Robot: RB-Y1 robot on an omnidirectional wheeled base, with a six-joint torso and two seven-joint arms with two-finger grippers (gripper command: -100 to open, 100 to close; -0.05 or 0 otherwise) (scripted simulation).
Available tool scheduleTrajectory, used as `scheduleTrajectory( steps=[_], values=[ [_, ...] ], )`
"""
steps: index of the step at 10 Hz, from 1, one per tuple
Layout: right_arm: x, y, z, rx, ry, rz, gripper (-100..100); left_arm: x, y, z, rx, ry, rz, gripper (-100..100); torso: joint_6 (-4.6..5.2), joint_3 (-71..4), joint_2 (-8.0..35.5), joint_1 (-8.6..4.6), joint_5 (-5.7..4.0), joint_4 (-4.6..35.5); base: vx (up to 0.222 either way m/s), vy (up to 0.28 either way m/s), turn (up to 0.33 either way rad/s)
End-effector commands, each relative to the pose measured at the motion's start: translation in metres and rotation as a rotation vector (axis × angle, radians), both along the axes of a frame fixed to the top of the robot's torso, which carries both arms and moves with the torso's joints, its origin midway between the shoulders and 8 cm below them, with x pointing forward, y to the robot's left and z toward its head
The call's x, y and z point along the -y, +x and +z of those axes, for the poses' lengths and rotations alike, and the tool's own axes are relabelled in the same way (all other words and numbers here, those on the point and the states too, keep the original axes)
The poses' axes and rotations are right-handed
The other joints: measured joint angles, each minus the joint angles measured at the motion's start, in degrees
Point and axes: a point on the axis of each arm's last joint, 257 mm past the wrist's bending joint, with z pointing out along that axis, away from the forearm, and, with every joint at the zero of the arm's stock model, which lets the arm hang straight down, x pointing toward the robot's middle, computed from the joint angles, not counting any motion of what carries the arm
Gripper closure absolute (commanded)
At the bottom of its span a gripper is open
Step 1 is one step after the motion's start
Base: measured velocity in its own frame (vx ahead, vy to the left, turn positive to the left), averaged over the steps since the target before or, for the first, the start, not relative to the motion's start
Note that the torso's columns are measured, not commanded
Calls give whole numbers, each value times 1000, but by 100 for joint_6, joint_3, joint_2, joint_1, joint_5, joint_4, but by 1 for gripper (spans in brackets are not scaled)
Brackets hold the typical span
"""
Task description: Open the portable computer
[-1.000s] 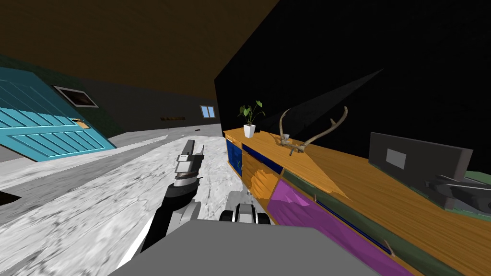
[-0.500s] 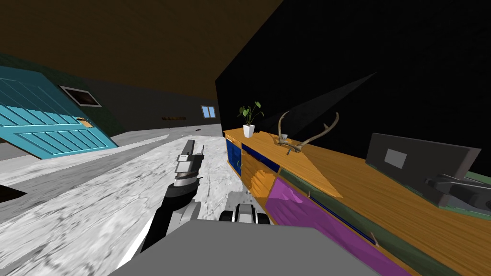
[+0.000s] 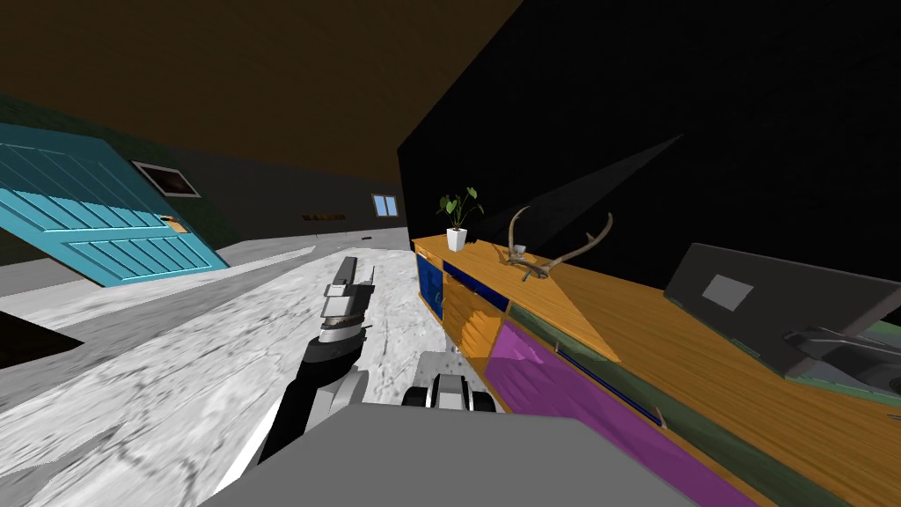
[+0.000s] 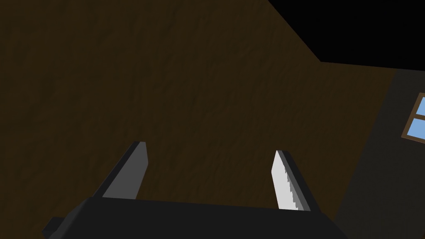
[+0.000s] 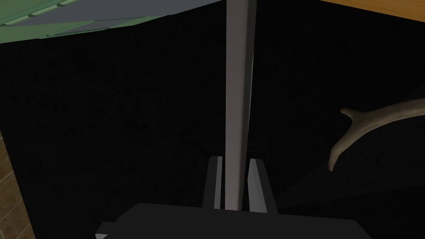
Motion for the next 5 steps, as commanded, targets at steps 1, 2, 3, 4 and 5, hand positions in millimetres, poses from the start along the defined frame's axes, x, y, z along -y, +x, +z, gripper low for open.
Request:
scheduleTrajectory(
  steps=[1, 2, 3, 4, 5],
  values=[
    [7, -4, -14, 76, 84, -15, 100, 0, 0, 0, 0, 0, 0, 0, -1, -1, -4, -9, -8, -3, -43, -28, 23],
    [8, -4, -18, 106, 114, -18, 100, 0, 0, 0, 0, 0, 0, 0, -2, -1, -8, -16, -20, -7, -53, -35, 18],
    [6, -1, -9, 94, 85, -9, 100, 0, 0, 0, 0, 0, 0, 0, -5, 2, -8, -23, -35, -12, -24, -15, 9],
    [9, -2, -18, 156, 144, -15, 100, 0, 0, 0, 0, 0, 0, 0, -11, -6, -18, -15, -27, -13, -30, -24, 14],
    [10, -2, -23, 184, 174, -19, 100, 0, 0, 0, 0, 0, 0, 0, -20, -8, -24, -18, -32, -17, -54, -39, 26]
  ],
)
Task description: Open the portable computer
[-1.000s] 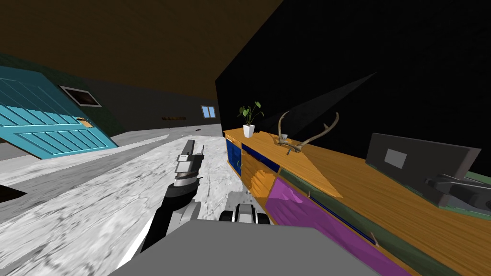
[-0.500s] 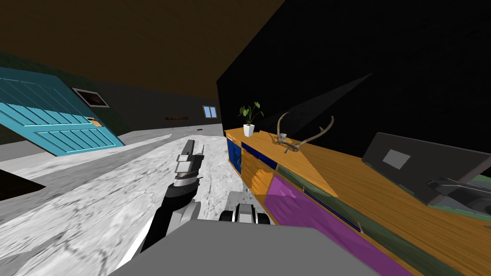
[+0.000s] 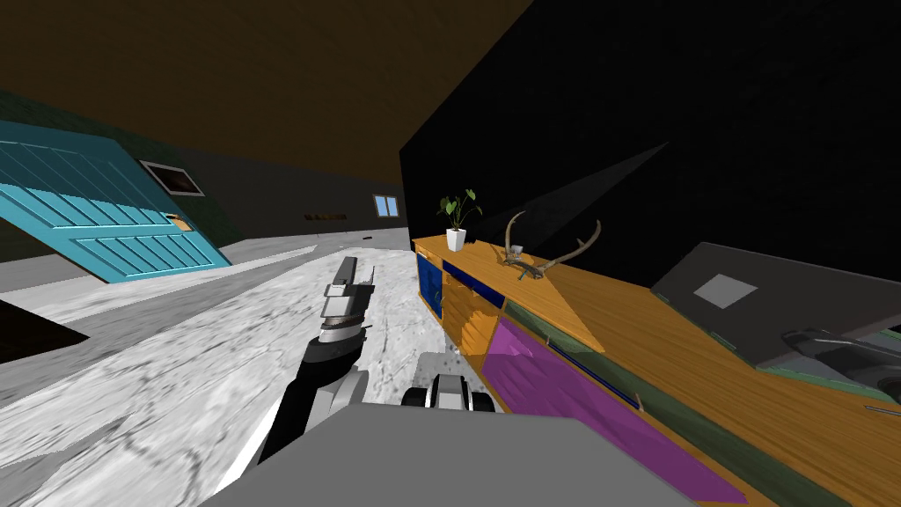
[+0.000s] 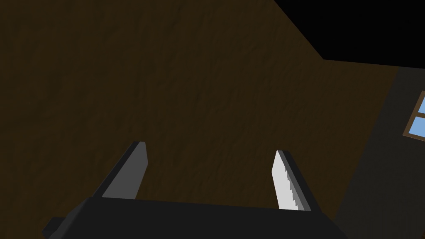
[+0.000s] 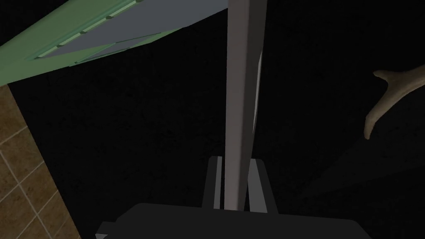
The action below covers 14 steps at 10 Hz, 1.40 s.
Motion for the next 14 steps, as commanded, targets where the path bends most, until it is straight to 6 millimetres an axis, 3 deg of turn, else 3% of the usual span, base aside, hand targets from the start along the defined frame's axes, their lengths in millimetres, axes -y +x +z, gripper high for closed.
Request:
scheduleTrajectory(
  steps=[1, 6, 7, 8, 11, 12, 14],
  values=[
    [3, -3, -21, 79, 94, -9, 100, 0, 0, 0, 0, 0, 0, 0, 2, 7, 4, -7, -18, -3, -47, -33, 13],
    [4, 0, -52, 221, 245, -16, 100, 0, 0, 0, 0, 0, 0, 0, -7, -2, -15, -27, -39, -14, -39, -19, 9],
    [4, 0, -52, 221, 245, -16, 100, 0, 0, 0, 0, 0, 0, 0, -11, -2, -16, -24, -39, -14, -30, -12, -9],
    [4, 4, -39, 229, 224, -12, 100, 0, 0, 0, 0, 0, 0, 0, -18, -8, -27, -37, -46, -19, -17, 1, -17],
    [1, 7, -68, 347, 350, -12, 100, 0, 0, 0, 0, 0, 0, 0, -22, -11, -27, -27, -35, -17, -19, -32, -15],
    [1, 7, -68, 347, 350, -12, 100, 0, 0, 0, 0, 0, 0, 0, -25, -9, -27, -22, -37, -17, -14, -18, -7],
    [-5, 12, -92, 434, 448, -11, 100, 0, 0, 0, 0, 0, 0, 0, -31, -20, -44, -46, -47, -25, -22, -10, 6]
  ],
)
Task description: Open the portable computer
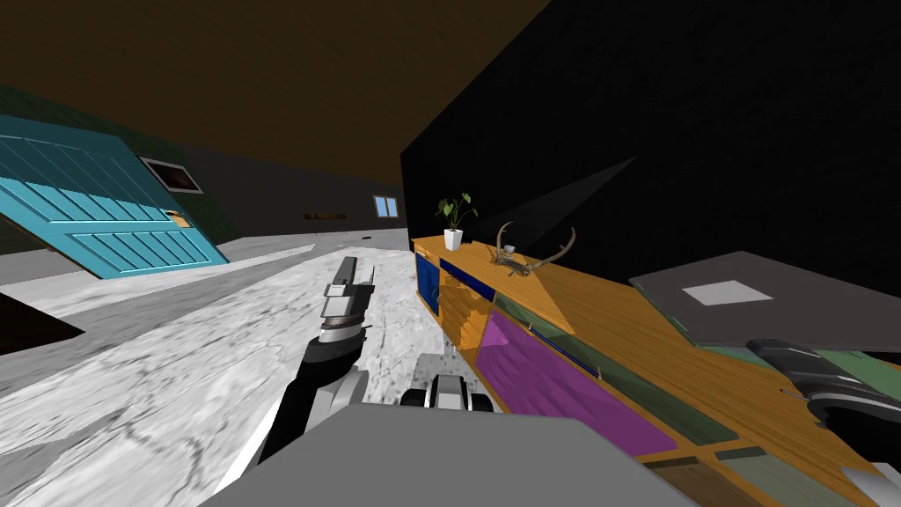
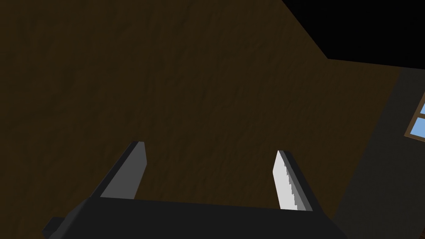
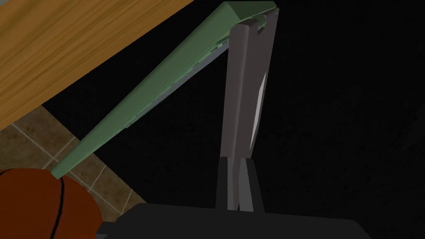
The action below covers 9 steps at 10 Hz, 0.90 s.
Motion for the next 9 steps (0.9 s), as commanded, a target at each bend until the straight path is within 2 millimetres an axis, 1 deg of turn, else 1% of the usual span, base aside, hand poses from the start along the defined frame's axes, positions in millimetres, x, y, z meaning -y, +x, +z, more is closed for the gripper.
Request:
scheduleTrajectory(
  steps=[1, 2, 3, 4, 5, 6, 8, 9],
  values=[
    [-9, 3, -35, 75, 113, 3, 100, 0, 0, 0, 0, 0, 0, 0, 9, 4, 4, -4, 4, 7, -22, -49, -19],
    [-9, 3, -35, 75, 113, 3, 100, 0, 0, 0, 0, 0, 0, 0, 3, 32, 6, -7, -36, 10, -10, -17, -4],
    [-12, 5, -43, 104, 146, 5, 100, 0, 0, 0, 0, 0, 0, 0, -1, 36, 8, -32, -40, 14, -8, -20, -18],
    [-12, 5, -43, 104, 146, 5, 100, 0, 0, 0, 0, 0, 0, 0, -11, 42, 3, -28, -62, 11, -7, -27, -6],
    [-15, 8, -51, 134, 178, 7, 100, 0, 0, 0, 0, 0, 0, 0, -13, 48, -3, -28, -82, 6, -8, -21, 6],
    [-15, 8, -51, 134, 178, 7, 100, 0, 0, 0, 0, 0, 0, 0, -14, 51, -7, -43, -101, 3, -7, -20, 6],
    [-15, 8, -51, 134, 178, 7, 100, 0, 0, 0, 0, 0, 0, 0, -27, 48, -16, -37, -104, 0, -5, -1, -9],
    [-10, 10, -26, 147, 140, 12, 100, 0, 0, 0, 0, 0, 0, 0, -25, 46, -22, -44, -112, -3, -13, 12, -27]
  ],
)
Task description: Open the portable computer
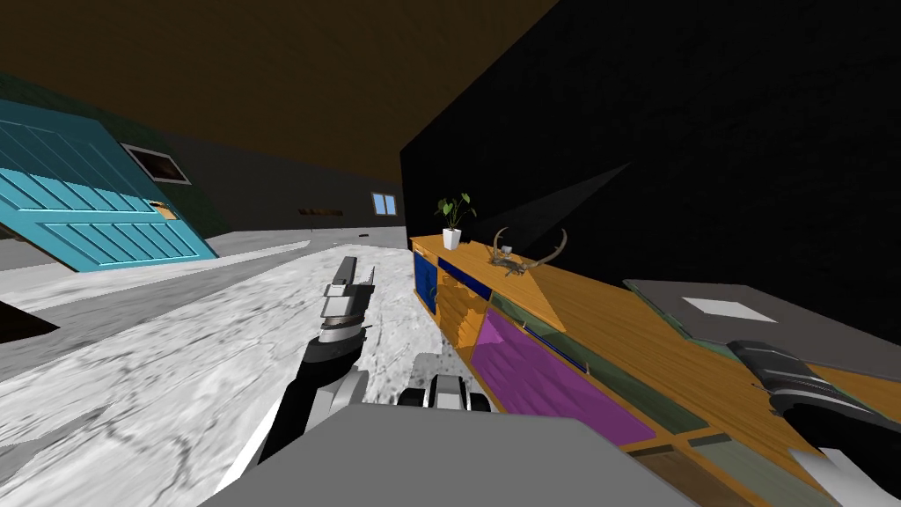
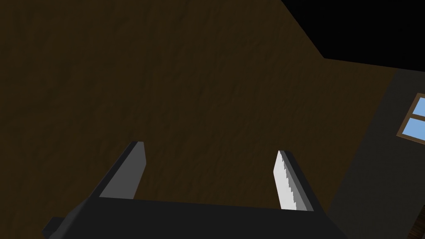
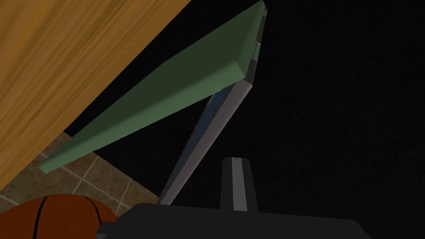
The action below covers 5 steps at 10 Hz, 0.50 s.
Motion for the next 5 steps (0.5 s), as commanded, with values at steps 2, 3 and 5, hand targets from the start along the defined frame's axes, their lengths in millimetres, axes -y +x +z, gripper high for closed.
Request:
scheduleTrajectory(
  steps=[2, 3, 5],
  values=[
    [10, -5, 37, 4, -29, -11, -100, 0, 0, 0, 0, 0, 0, 0, 35, -23, 38, 8, 109, 24, -22, 59, 15],
    [12, -6, 48, 4, -35, -14, -100, 0, 0, 0, 0, 0, 0, 0, 41, -27, 57, 50, 157, 34, -11, 38, 20],
    [15, -7, 68, 4, -47, -18, -100, 0, 0, 0, 0, 0, 0, 0, 52, -29, 74, 120, 204, 42, -6, 21, 24]
  ],
)
